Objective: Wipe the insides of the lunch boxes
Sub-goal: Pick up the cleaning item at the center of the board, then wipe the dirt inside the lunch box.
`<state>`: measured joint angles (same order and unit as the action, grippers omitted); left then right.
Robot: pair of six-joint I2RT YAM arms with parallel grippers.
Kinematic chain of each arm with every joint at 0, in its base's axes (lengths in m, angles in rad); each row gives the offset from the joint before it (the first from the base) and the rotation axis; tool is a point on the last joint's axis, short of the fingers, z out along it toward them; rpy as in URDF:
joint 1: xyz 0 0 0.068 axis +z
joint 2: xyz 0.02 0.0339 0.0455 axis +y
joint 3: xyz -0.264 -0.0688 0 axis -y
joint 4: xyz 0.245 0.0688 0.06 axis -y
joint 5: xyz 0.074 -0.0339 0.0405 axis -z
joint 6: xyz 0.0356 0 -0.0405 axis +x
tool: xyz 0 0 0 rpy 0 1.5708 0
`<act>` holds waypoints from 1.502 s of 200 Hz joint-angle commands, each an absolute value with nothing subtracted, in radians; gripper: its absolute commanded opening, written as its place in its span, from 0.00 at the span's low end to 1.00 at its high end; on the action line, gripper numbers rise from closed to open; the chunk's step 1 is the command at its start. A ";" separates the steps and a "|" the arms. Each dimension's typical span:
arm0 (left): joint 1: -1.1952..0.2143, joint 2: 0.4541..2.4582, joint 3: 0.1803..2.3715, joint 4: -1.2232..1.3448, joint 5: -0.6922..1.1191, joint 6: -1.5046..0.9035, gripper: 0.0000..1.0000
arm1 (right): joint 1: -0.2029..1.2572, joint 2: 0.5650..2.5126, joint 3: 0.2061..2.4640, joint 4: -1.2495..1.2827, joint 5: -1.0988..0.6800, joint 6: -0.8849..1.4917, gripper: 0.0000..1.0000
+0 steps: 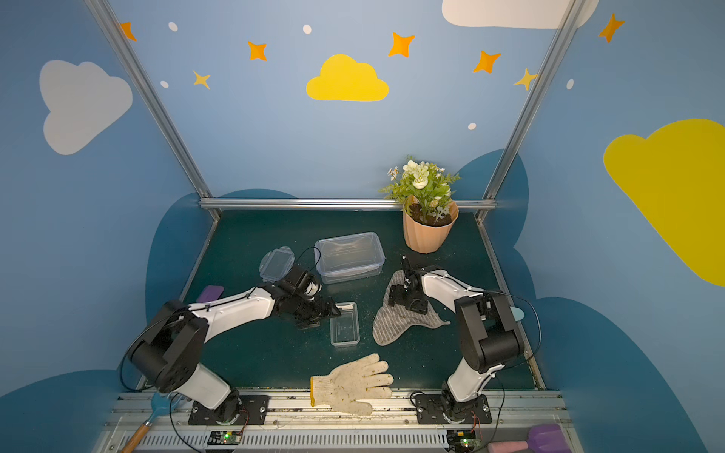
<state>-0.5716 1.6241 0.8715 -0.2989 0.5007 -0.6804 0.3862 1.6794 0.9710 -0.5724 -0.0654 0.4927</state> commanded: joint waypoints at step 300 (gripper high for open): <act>-0.706 1.669 1.169 -0.482 0.348 -0.705 0.04 | 0.871 1.586 0.986 -0.446 -0.151 0.709 0.00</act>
